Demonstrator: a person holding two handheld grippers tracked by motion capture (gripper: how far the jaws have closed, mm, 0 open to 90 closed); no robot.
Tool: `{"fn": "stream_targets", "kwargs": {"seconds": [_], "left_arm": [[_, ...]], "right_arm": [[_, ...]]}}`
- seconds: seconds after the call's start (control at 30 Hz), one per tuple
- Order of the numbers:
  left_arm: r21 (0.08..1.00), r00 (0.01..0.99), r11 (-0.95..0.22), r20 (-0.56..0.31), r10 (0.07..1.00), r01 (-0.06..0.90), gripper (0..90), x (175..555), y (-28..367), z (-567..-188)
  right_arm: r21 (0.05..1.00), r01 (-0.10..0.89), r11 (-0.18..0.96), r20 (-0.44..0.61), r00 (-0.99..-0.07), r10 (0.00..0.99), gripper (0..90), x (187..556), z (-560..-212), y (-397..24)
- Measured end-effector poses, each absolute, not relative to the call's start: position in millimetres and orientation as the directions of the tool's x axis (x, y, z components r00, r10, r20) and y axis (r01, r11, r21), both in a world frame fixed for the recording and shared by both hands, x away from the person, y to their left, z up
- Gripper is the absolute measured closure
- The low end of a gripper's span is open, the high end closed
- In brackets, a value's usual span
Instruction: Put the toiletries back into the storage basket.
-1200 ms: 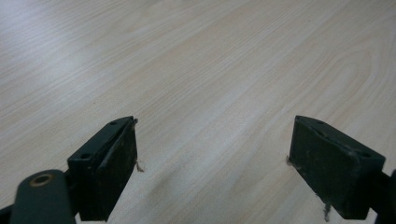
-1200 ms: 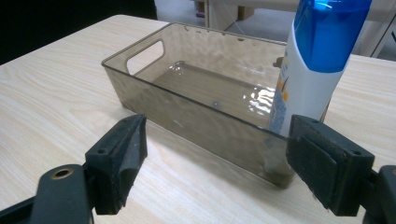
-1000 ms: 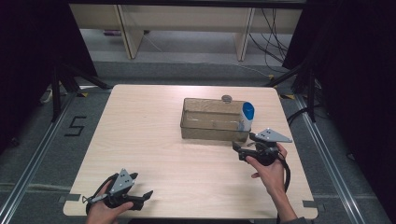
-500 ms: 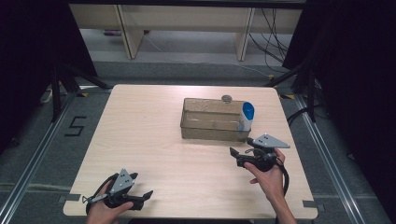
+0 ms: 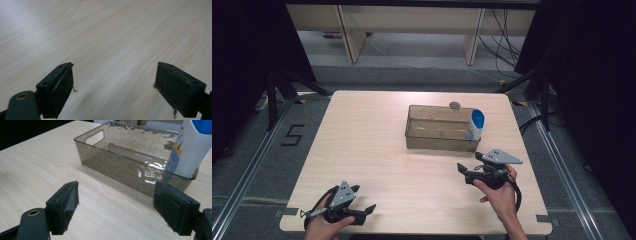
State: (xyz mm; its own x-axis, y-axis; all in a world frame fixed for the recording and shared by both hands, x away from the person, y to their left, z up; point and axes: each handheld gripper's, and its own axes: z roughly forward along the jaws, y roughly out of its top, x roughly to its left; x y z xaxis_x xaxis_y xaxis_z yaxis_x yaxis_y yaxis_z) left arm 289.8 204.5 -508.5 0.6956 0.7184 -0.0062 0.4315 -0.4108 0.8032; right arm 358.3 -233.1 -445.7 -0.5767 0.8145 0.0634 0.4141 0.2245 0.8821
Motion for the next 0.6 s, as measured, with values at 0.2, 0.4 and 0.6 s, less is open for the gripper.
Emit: {"fn": "stream_targets", "kwargs": {"seconds": [0.2,0.4,0.6], "left_arm": [[0.794,0.699,-0.432,0.013,0.715,0.428,14.9,290.4,205.9,-508.1],[0.793,0.699,-0.435,0.015,0.715,0.427,14.9,290.6,206.1,-508.0],[0.805,0.693,-0.406,-0.008,0.721,0.432,14.9,289.8,204.3,-508.5]], "right_arm": [[0.888,0.402,0.222,0.062,-0.585,0.809,21.5,353.6,-448.3,-233.2],[0.886,0.41,0.215,0.078,-0.59,0.804,20.2,348.9,-449.2,-233.6],[0.872,0.461,0.166,0.148,-0.571,0.807,16.5,340.1,-452.1,-232.1]]}}
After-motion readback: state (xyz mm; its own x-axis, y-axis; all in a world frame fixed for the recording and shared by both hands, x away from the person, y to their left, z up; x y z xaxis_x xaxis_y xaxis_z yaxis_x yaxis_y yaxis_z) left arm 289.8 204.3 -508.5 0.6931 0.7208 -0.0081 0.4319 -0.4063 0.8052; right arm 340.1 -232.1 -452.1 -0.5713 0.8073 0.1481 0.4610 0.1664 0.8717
